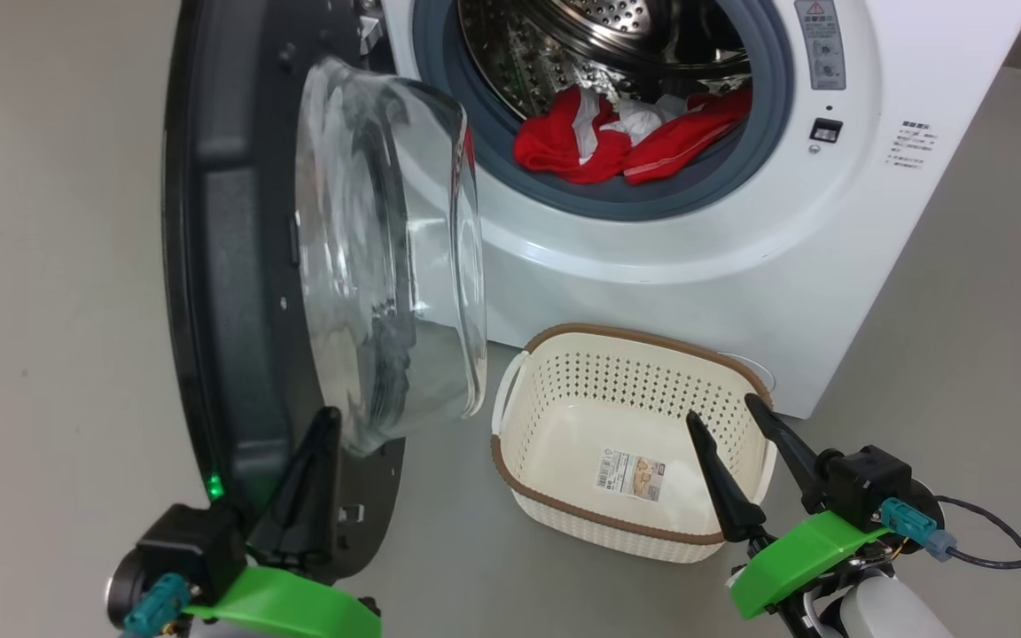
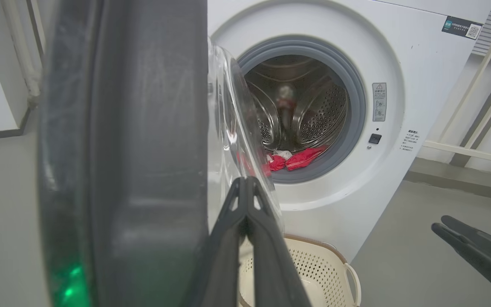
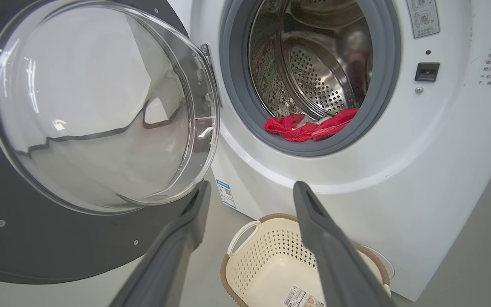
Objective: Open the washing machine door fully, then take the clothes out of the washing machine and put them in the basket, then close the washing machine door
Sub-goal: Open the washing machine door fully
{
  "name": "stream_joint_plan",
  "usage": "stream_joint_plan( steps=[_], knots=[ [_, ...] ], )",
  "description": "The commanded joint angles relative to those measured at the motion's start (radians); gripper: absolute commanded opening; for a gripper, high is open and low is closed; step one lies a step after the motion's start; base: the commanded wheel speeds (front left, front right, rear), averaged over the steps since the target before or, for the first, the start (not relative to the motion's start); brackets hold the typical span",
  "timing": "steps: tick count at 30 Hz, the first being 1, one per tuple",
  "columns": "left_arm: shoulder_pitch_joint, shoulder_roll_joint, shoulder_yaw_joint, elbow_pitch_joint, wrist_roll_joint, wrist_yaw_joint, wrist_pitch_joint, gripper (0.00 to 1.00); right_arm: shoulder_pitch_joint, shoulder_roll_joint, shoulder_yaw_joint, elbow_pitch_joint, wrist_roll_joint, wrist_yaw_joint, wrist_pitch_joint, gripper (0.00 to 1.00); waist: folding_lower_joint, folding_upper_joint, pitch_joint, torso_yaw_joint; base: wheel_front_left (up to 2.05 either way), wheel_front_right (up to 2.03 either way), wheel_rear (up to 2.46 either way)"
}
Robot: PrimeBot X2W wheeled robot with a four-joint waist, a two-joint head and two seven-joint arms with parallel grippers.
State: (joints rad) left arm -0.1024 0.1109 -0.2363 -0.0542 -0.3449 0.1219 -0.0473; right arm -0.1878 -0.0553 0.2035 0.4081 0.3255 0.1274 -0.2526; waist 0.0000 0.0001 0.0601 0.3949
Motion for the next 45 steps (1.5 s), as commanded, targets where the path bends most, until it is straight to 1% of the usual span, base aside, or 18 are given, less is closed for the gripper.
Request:
stream_joint_plan(
  steps=[1,7,12,22,27,35,40,45],
  knots=[
    [-0.009,0.024,0.053,-0.024,-0.01,0.017,-0.009,0.0,-0.019,0.005,0.019,-0.022,0.003,0.003,-0.009,1.0,0.0,-0.0001,0.002,0.006,0.0,0.0,0.0],
    [0.009,0.027,0.093,-0.023,-0.03,0.041,-0.024,0.0,-0.018,0.005,0.028,-0.02,0.003,0.003,-0.009,1.0,0.0,-0.0001,0.008,0.017,0.0,0.0,0.0],
    [0.015,0.036,0.127,-0.014,-0.038,0.063,-0.033,0.0,-0.021,0.005,0.053,-0.021,0.036,0.003,-0.009,1.0,0.0,-0.0001,0.015,0.015,0.0,0.0,0.0],
    [0.021,0.066,0.252,-0.008,-0.084,0.11,-0.078,0.0,-0.027,0.005,0.088,-0.025,0.041,0.003,-0.009,1.0,0.0,-0.0001,0.03,-0.006,0.0,0.0,0.0],
    [0.023,0.079,0.288,0.0,-0.101,0.116,-0.091,0.0,-0.03,0.005,0.094,-0.028,0.033,0.003,-0.009,1.0,0.0,-0.0001,0.037,-0.011,0.0,0.0,0.0],
    [0.002,0.104,0.326,0.063,-0.103,0.132,-0.114,0.0,-0.027,0.005,0.093,-0.044,0.009,0.003,-0.009,1.0,0.0,-0.0001,0.052,-0.01,0.0,0.0,0.0],
    [-0.023,0.117,0.355,0.097,-0.103,0.142,-0.148,0.0,-0.03,0.005,0.088,-0.049,-0.009,0.003,-0.009,1.0,0.0,-0.0001,0.067,-0.014,0.0,0.0,0.0],
    [-0.045,0.122,0.381,0.12,-0.115,0.143,-0.168,0.0,-0.033,0.005,0.08,-0.047,-0.018,0.003,-0.009,1.0,0.0,-0.0001,0.083,-0.018,0.0,0.0,0.0]
  ],
)
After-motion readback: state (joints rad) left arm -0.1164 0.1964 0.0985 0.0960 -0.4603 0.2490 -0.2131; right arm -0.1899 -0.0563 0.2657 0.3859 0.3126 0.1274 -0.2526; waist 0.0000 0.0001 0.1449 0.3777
